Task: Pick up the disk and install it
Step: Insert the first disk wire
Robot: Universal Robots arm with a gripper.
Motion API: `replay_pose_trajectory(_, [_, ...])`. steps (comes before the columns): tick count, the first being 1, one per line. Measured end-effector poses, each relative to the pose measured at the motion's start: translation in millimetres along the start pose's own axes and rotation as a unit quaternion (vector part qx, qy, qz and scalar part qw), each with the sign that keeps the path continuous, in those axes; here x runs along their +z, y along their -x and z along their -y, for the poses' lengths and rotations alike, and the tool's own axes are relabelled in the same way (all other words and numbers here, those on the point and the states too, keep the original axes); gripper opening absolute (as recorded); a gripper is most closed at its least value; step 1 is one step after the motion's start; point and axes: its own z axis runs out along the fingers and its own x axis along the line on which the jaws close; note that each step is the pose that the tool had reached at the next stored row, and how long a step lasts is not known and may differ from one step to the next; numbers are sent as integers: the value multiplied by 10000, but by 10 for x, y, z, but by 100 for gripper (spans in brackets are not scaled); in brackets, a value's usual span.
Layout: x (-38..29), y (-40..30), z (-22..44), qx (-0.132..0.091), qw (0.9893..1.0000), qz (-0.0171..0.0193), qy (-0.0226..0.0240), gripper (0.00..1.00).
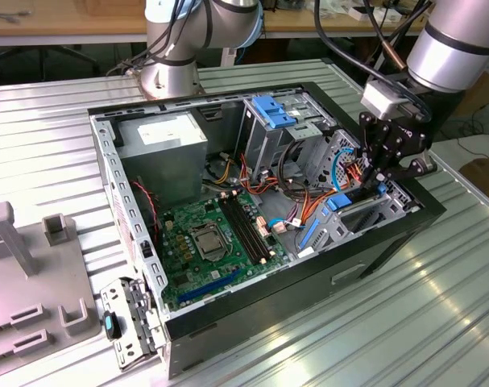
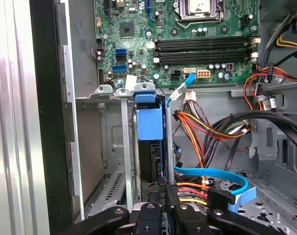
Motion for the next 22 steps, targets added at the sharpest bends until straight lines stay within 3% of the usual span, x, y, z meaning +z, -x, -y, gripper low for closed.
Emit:
replay_pose_trajectory(12, [4, -6, -1, -7, 10000, 0, 0, 16])
replay_pose_trajectory(22, [62, -4, -5, -7, 10000, 9, 0, 16])
